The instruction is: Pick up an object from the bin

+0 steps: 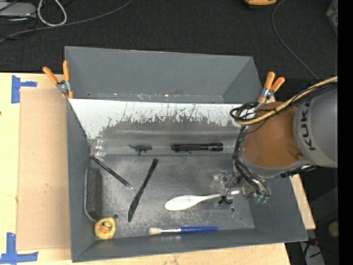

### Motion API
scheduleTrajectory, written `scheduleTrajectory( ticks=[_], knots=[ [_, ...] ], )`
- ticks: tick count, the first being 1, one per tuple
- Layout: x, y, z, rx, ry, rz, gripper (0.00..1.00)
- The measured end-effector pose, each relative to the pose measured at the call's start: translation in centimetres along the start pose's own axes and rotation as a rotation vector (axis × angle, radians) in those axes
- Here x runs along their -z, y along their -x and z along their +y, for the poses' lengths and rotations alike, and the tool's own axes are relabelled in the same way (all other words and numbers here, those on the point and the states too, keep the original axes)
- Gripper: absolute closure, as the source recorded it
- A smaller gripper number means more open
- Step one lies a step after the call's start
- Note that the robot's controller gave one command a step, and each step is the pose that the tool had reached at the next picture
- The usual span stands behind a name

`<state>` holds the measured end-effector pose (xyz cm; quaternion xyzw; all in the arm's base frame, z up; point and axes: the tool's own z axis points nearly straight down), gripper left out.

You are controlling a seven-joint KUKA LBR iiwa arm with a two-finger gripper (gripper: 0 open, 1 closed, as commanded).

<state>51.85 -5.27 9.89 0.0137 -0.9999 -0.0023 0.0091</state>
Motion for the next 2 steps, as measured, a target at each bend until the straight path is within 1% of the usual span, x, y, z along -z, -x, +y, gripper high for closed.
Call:
scheduleTrajectory(
  ticks=[1, 2],
  knots=[
    [3.6, 0.2, 0.0, 0.001, -0.001, -0.01, 1.0],
    [5.0, 0.3, 0.0, 0.003, -0.002, -0.013, 1.0]
  ],
)
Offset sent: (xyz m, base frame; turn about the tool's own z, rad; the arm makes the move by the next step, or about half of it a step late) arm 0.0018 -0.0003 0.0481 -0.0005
